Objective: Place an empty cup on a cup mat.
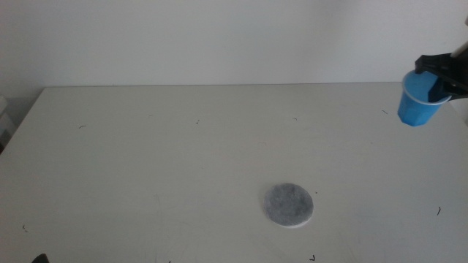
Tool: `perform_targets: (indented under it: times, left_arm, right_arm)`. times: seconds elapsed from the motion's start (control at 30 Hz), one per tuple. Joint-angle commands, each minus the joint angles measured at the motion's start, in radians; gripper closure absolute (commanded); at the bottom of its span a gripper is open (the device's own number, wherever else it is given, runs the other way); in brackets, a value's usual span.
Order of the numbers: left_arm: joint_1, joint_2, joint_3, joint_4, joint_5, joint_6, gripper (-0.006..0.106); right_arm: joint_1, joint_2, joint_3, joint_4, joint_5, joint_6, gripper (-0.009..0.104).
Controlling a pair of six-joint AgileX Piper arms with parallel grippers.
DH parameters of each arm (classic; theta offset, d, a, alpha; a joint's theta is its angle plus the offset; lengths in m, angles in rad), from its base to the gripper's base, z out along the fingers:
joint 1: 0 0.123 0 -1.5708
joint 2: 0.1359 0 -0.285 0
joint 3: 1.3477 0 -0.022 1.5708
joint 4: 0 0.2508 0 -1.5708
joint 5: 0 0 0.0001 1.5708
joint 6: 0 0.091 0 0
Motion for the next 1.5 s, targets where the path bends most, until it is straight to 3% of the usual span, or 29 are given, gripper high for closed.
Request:
perform_targets:
  times: [0.0,0.33,0.57,1.47]
  left_arm:
    - [0.001,-0.003,-0.006,0.0,-0.067,-0.011,-0.005]
    - [0.001,-0.003,-0.006,0.0,-0.067,-0.011,-0.005]
    - [0.001,-0.003,-0.006,0.0,-0.067,-0.011,-0.005]
    - [0.001,-0.003,-0.006,0.0,-0.067,-0.011,-0.005]
  right_arm:
    - [0.059,-0.081,-0.011,0.011,-0.04,0.006,0.096]
    - [0.383,-0.075,0.022,-0.003,-0.097,0.056,0.096]
    - [0.517,-0.009,0.023,-0.003,-0.1,0.056,0.096]
    - [0.54,0.118,0.068,-0.008,-0.118,0.054,0.096]
